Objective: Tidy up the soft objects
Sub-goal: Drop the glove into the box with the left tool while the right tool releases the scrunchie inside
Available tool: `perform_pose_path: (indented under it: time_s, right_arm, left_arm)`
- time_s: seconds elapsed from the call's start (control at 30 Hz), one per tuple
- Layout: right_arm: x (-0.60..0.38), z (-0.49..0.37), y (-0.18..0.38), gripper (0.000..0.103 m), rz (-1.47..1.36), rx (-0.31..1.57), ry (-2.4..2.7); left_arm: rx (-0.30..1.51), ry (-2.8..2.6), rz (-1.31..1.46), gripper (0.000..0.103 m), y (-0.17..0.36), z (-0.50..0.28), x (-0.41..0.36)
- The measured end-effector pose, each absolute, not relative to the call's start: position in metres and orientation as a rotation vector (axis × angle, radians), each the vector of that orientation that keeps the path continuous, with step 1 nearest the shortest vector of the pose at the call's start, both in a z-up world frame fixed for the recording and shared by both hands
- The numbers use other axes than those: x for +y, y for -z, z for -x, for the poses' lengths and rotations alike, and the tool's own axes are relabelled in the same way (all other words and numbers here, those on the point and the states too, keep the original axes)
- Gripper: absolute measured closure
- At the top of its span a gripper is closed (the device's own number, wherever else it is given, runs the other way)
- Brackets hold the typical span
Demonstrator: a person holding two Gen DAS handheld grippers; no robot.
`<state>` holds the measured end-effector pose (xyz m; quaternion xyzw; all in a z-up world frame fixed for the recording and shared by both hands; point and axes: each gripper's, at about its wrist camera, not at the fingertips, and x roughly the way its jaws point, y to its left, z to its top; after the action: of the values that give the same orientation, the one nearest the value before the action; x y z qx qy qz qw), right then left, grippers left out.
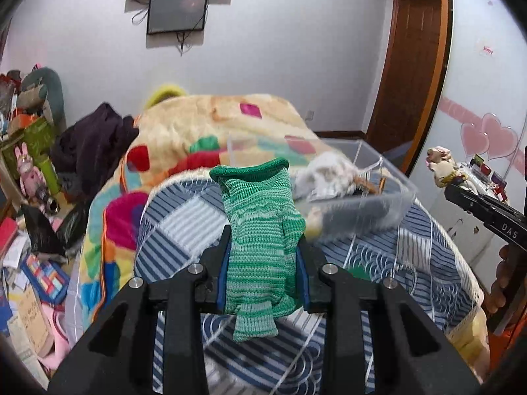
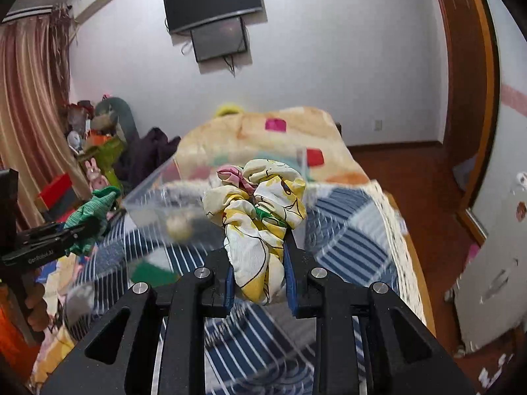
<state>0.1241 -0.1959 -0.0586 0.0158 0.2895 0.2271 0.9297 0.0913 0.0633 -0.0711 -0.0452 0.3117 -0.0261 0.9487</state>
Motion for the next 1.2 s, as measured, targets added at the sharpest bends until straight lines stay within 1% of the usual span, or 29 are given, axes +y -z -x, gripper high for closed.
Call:
perform_pose_path:
  time_s: [0.17, 0.43, 0.6, 0.9, 1.2]
  right_arm:
    - [-0.178, -0.14, 0.048, 0.081, -0.016, 0.546, -0.48]
    - [-0.158, -0.16, 0.045, 0.081, 0.014, 0.518, -0.486]
    - [-0.152, -0.181, 0.055, 0.081, 0.036, 0.551, -0.447]
    - [-0.148, -0.209, 0.073, 0.081, 0.032, 0.654, -0.421]
    - [-0.141, -0.212, 0.085, 0.081, 0.065, 0.725, -0.429]
  left_arm:
    - [0.604, 0.08, 0.078, 0.071, 0.057, -0.114, 0.055]
    - [0.608, 0.12, 0.091, 0.07, 0.049, -0.158, 0.047]
    - [0.618, 0.125, 0.094, 0.07, 0.048, -0.186, 0.041]
    - [0.703, 0.156, 0.092, 0.07, 0.072, -0.222, 0.022]
    - [0.8, 0.171, 0.095, 0.07, 0.107, -0.245, 0.004]
